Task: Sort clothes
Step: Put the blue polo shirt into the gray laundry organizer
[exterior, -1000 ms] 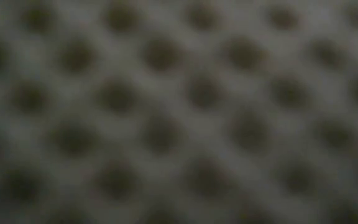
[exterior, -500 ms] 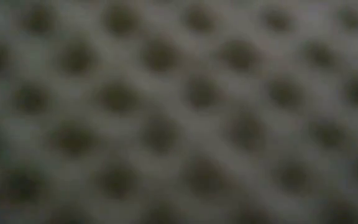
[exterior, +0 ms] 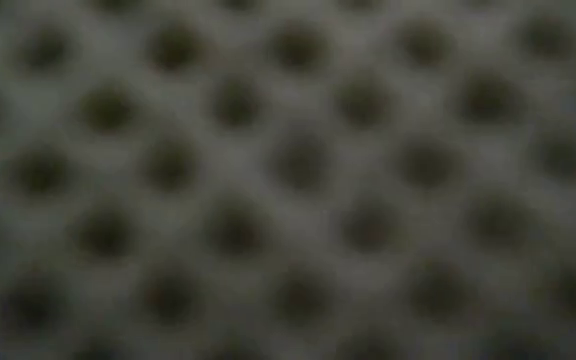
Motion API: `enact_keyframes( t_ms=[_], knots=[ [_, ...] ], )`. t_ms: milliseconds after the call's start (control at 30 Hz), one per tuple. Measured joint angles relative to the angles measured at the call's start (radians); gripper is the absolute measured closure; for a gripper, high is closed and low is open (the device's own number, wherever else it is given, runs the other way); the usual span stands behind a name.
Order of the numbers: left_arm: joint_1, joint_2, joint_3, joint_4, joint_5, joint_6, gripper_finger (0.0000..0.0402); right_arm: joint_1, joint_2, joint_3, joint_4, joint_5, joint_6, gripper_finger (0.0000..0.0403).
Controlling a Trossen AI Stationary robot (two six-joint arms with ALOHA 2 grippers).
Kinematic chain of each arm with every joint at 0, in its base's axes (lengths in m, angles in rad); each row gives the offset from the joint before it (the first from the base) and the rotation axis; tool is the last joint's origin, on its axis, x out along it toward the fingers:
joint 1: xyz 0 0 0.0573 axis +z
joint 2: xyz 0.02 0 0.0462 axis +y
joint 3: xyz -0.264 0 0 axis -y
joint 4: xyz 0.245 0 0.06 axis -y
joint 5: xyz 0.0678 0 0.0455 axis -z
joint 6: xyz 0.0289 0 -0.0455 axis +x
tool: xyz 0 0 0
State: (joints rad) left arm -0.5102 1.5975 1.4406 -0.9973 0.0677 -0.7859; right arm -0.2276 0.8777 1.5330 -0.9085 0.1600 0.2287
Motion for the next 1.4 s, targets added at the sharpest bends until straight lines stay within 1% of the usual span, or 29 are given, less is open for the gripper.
enact_keyframes(
  t_ms=[67, 167, 267, 333, 433, 700, 800, 900, 1033, 1233, 1300, 1400],
  knots=[
    [-0.001, 0.055, 0.072, -0.011, 0.002, 0.099, 0.0396, 0.000, 0.009, 0.000, 0.000, 0.000, 0.000, 0.0390],
    [0.001, 0.143, 0.152, -0.093, 0.002, 0.175, 0.0396, 0.000, 0.019, 0.000, 0.000, 0.000, 0.000, 0.0390],
    [0.005, 0.211, 0.206, -0.141, -0.005, 0.197, 0.0391, 0.000, 0.031, 0.000, 0.000, 0.000, 0.000, 0.0390],
    [0.005, 0.226, 0.225, -0.157, -0.011, 0.191, 0.0375, 0.000, 0.037, 0.000, 0.000, 0.000, 0.000, 0.0390],
    [0.005, 0.212, 0.233, -0.163, -0.016, 0.171, 0.0331, 0.000, 0.048, 0.000, 0.000, 0.000, 0.000, 0.0390],
    [0.005, 0.175, 0.233, -0.189, -0.029, 0.126, 0.0184, 0.000, 0.063, 0.000, 0.000, 0.000, -0.018, 0.0390],
    [0.005, 0.155, 0.233, -0.204, -0.026, 0.111, 0.0142, 0.000, 0.065, 0.000, 0.000, 0.000, -0.019, 0.0390],
    [0.005, 0.123, 0.233, -0.208, 0.012, 0.085, 0.0113, 0.000, 0.064, 0.000, 0.000, -0.001, -0.020, 0.0390],
    [0.005, 0.068, 0.233, -0.207, 0.024, 0.036, 0.0095, 0.002, 0.067, 0.000, 0.001, -0.006, -0.009, 0.0390],
    [0.005, -0.007, 0.233, -0.190, 0.016, -0.012, 0.0095, 0.062, 0.096, 0.000, 0.025, -0.011, 0.019, 0.0390],
    [0.005, -0.031, 0.233, -0.165, -0.018, -0.012, 0.0095, 0.093, 0.114, 0.000, 0.060, -0.012, 0.031, 0.0390],
    [0.005, -0.076, 0.233, -0.130, -0.109, -0.013, 0.0095, 0.152, 0.151, 0.000, 0.142, -0.011, 0.033, 0.0390]
  ],
)
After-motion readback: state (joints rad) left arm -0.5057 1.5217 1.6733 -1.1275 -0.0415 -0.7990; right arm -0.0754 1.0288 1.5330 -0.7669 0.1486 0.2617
